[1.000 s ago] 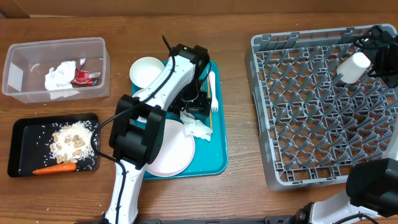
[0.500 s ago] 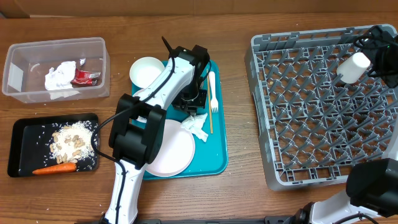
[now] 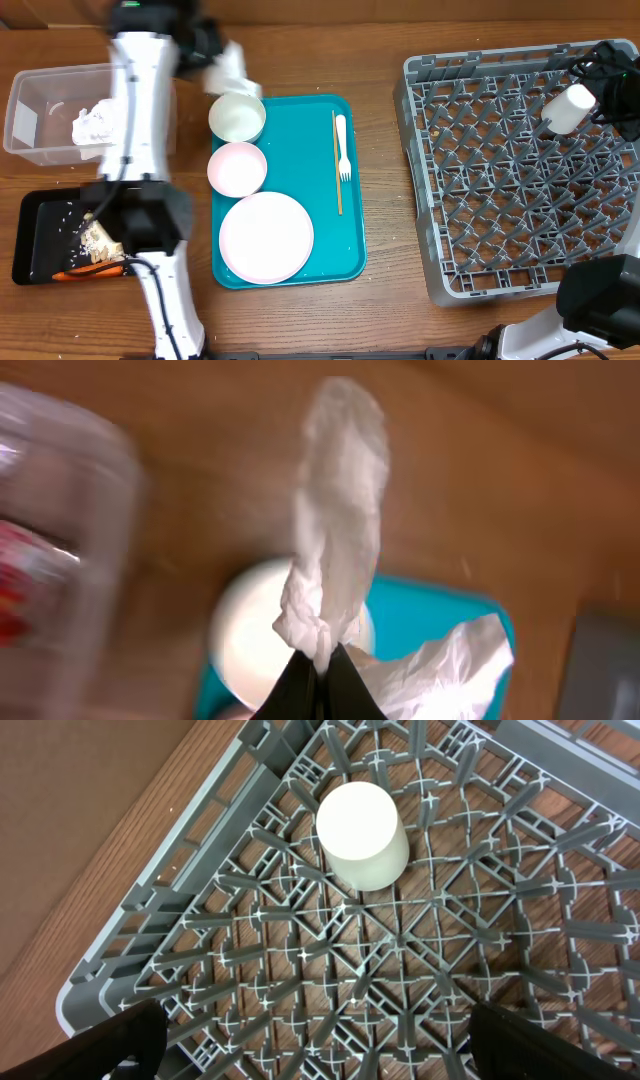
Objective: Sort waste into correct bins and load items into the dishwasher rack
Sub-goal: 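Drop the napkin into the clear bin and hold the left arm there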
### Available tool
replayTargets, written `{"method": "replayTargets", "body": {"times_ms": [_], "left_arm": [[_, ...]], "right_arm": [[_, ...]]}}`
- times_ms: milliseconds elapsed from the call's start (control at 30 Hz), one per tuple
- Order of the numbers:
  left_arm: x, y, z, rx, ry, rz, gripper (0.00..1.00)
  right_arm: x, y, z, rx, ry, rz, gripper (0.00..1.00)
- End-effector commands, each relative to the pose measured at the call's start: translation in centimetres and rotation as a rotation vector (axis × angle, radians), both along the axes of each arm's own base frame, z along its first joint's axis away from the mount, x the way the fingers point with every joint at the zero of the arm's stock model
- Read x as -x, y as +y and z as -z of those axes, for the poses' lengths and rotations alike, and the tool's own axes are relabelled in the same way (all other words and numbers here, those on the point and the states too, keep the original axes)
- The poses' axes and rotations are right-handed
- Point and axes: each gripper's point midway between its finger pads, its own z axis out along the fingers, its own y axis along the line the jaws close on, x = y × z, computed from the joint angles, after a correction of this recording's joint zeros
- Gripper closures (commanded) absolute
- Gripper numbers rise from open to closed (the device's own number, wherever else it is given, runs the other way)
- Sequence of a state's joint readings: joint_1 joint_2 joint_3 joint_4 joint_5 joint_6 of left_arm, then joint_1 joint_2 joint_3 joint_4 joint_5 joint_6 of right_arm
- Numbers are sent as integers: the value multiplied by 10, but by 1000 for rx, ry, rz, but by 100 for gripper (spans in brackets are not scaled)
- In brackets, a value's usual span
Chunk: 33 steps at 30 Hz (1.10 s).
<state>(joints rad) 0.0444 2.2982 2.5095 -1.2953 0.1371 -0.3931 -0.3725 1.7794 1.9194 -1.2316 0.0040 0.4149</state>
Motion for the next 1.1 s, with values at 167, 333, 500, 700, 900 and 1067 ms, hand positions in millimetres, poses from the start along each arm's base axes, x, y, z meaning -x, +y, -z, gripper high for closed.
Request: {"method": "replayTargets", "body": {"times_ms": [167,333,500,700,900,1067], "left_arm": [[31,195,17,46,12,-516,0],[64,225,26,126,83,-584,0],[78,206,32,207,161,-564,0],[77,204,32,189,165,-560,0],[81,215,34,125,173,-588,0],[94,241,36,-30,198,-655,0]], "right_arm": [[3,0,-19,17,-46,7,0],[3,0,-19,17,-46,7,0],[3,0,-19,17,-46,7,0],[3,0,-19,17,-46,7,0],[3,0,-19,17,-46,7,0],[3,0,-19,17,-46,7,0]]}}
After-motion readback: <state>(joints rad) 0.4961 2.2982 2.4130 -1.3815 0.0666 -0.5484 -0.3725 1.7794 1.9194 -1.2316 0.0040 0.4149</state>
